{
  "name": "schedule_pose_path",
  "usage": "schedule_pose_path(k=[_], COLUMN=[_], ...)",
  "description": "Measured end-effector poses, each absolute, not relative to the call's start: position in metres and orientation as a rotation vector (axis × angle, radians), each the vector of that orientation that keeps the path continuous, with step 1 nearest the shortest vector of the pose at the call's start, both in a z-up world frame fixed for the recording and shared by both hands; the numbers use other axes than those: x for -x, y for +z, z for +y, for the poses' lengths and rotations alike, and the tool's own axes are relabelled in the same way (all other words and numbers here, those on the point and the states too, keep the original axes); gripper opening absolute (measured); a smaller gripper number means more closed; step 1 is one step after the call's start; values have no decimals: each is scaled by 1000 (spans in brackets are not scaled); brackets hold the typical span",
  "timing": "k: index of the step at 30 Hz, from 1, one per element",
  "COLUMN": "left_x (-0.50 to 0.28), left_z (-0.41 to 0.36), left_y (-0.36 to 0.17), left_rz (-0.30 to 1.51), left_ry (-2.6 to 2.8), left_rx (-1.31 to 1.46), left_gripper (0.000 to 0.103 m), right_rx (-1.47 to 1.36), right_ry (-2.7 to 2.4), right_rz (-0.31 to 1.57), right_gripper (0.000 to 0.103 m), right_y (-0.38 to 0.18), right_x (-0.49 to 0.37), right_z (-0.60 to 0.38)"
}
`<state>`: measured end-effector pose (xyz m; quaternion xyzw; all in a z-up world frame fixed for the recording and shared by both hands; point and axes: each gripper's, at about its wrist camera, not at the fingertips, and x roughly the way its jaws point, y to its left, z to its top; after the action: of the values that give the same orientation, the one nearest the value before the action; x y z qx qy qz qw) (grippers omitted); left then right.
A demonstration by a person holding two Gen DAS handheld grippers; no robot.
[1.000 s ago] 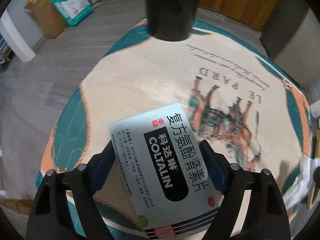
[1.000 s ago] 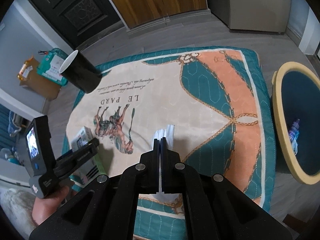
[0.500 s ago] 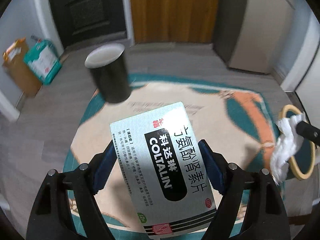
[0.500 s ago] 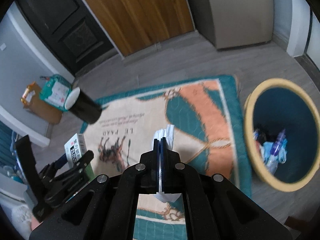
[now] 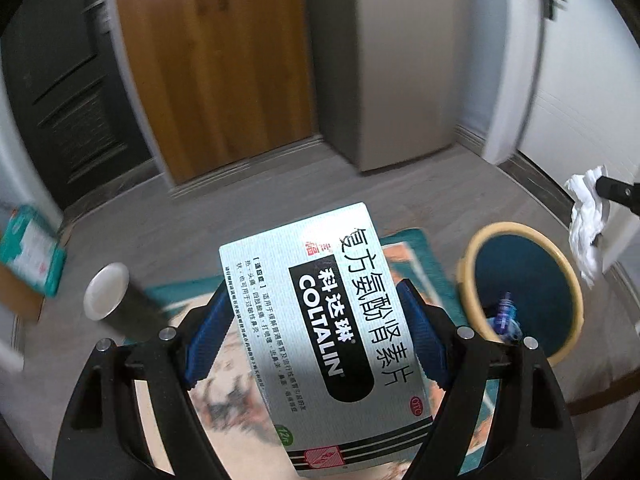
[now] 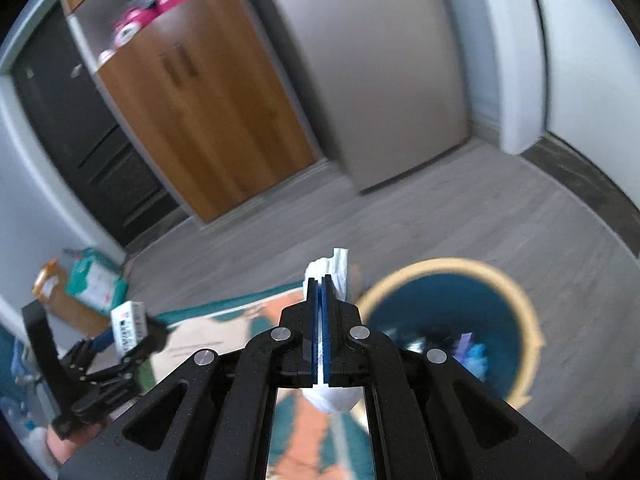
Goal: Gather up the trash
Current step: 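Carry box and tissue over the bin and open both grippers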
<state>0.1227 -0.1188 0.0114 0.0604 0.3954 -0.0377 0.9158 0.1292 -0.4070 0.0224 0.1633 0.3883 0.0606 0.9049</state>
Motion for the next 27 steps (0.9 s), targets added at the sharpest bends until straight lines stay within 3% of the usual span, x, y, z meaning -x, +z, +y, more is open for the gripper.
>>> schedule_pose_path(k=[6,12,15,17,27], left_x=[-139,-148,-152,-152,-103], left_z=[-198,-276,-294,-295,-245], left_y=[-19,-26,-24,-19,38], left_rz=[867,796,785,778,780], left_ry=[-346,-531,-536,-542,-509], left_rx=[-103,-153,-157,-144,-151], left_gripper=[79,80,98,97,97], right_rx=[-410,-476,-494,-525,-461], right_ry=[19,-30,-52,-64,-54], right_rz=[911,951,955,947,926], right_gripper=[2,3,13,22,25], right_y=[-24,-48,-50,-48,-26], right_x=[-138,-144,-142,-140,-119], right_z=[-460,-480,-488,-495,-478])
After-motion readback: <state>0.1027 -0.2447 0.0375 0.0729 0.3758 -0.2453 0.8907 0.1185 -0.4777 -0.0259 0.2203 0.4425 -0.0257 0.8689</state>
